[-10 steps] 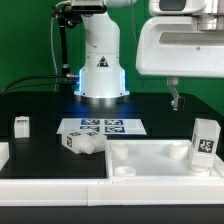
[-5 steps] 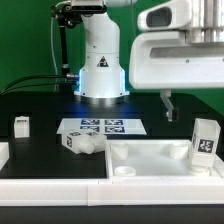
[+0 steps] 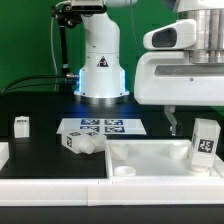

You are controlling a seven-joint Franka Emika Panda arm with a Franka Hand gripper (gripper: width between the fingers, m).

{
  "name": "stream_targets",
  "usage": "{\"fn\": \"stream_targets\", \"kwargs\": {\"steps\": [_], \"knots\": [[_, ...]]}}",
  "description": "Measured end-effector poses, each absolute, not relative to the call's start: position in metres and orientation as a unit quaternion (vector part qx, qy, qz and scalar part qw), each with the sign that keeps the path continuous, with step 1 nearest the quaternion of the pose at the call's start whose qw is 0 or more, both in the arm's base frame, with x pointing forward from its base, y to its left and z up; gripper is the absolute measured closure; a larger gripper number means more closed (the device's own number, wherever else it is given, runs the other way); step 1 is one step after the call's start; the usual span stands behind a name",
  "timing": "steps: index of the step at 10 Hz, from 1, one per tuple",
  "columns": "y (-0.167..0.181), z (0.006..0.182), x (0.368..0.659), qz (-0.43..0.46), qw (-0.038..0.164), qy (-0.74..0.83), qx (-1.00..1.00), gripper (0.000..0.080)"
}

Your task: Assemble one leg

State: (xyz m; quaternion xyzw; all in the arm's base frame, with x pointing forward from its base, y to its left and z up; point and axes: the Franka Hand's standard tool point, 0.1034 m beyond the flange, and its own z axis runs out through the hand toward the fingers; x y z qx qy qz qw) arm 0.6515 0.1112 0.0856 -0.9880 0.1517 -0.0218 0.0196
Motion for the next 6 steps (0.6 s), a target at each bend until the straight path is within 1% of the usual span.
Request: {"fn": "stream_targets", "kwargs": {"steps": [2, 3, 4, 5, 6], "knots": [[0.1208, 0.0851, 0.6494, -0.021, 0.016, 0.164, -0.986, 0.0151], [0.1182, 0.0851, 0.6499, -0.021, 0.016, 0.166, -0.986, 0.0197], [0.1173, 0.0851, 0.6500, -0.021, 0.016, 0.166, -0.986, 0.0197], [0.1172, 0.0851, 0.6500, -0.021, 0.016, 0.166, -0.986, 0.0374], [0.1162, 0.0850, 0.6500, -0.021, 0.015, 0.166, -0.986, 0.0374]]}}
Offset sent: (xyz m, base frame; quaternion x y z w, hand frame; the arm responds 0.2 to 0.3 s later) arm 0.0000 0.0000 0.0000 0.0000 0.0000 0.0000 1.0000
